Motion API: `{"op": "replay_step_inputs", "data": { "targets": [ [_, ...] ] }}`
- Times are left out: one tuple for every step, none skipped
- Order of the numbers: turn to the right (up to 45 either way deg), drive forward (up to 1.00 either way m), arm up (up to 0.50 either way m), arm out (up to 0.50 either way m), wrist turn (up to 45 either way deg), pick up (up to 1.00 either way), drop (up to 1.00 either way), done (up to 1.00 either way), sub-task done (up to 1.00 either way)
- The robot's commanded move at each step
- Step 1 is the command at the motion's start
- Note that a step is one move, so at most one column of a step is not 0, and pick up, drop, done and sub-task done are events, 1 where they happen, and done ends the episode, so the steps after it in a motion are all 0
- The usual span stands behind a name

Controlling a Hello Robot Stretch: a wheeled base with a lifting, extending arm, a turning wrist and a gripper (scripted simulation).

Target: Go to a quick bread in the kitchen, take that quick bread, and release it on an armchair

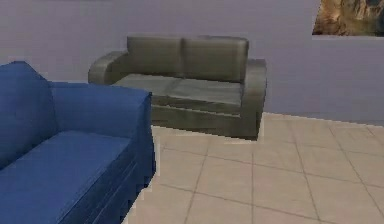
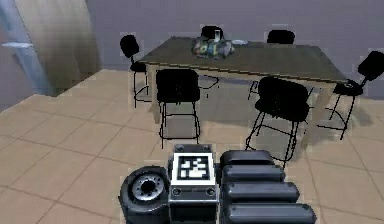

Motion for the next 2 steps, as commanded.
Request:
{"op": "replay_step_inputs", "data": {
  "targets": [
    [0.0, 0.75, 0.0, 0.0, 0.0, 0.0, 0.0, 0.0, 0.0],
    [45.0, 0.0, 0.0, 0.0, 0.0, 0.0, 0.0, 0.0, 0.0]
  ]
}}
